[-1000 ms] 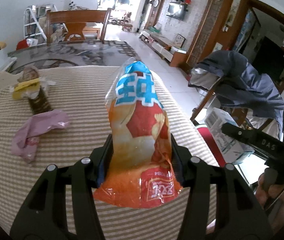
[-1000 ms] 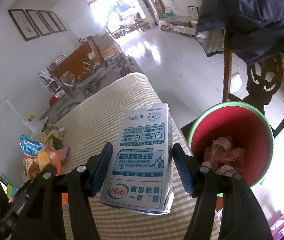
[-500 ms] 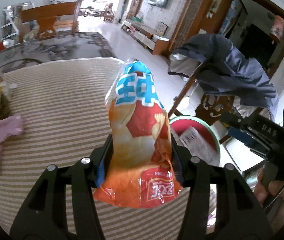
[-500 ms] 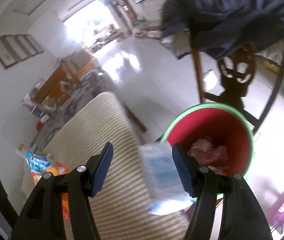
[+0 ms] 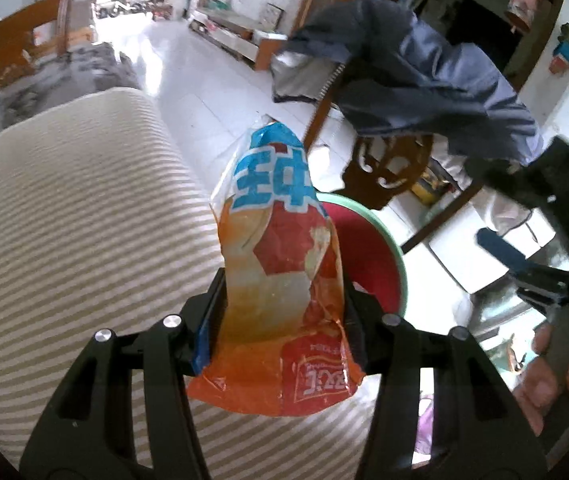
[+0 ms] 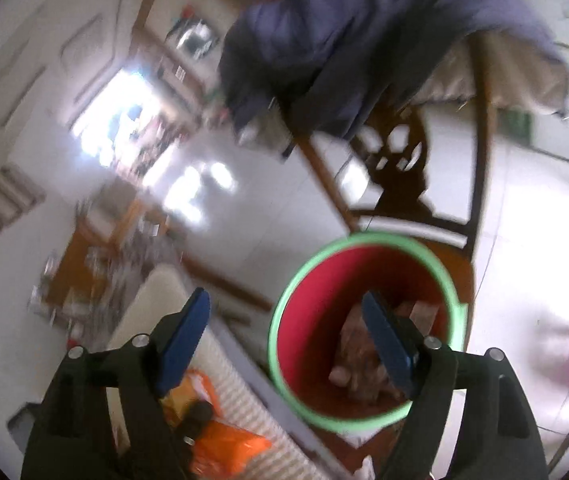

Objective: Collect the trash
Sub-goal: 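Open both tools over the red bin, dropping snack bag and milk carton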

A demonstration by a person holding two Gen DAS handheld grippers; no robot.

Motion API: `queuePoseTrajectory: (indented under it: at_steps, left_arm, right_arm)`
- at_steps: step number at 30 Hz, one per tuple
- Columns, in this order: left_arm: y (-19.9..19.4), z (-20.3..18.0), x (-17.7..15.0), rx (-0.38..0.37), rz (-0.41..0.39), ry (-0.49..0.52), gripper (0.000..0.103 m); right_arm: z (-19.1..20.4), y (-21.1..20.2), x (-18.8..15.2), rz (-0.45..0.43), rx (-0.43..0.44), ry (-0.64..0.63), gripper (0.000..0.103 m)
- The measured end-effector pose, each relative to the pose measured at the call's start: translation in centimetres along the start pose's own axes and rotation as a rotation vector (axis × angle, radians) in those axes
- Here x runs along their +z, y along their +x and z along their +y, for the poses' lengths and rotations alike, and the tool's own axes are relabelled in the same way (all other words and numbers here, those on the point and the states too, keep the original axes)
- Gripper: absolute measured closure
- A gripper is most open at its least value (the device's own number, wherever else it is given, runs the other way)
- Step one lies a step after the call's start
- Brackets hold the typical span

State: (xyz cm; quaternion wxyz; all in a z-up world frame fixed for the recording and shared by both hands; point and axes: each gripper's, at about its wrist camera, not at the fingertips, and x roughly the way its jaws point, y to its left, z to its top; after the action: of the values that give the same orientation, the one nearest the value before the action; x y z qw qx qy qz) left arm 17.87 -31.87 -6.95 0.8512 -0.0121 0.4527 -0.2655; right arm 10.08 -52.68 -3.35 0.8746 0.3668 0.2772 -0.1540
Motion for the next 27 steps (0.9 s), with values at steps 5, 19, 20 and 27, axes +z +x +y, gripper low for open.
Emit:
queuePoseTrajectory:
  at_steps: [5,19,20,27]
  left_arm:
    - [1.6,-2.8,0.8,-0.007,0.023,0.071,0.042]
    - [-3.4,-2.5,-0.5,0.049,-0.089,0.127,0.036]
    - [-4.0,-2.0,-0.8,0.056,-0.096,0.116,0.036]
    - [-8.4,5.6,-3.6,0.144,-0.133,-0.053,0.035]
  right_arm:
    - [-1.1,-1.4,0.8,-0.092,-0.012,0.041,0.023]
    - [1.1,-0.5,0.4,-0.068,-0.031,-0.051,0.022]
    - [1.2,-0.5,0.3,-0.067,-0.033,-0.06,0.022]
    - [3.6,0.4,-1.0,-0.02,-0.039,-0.165,0.019]
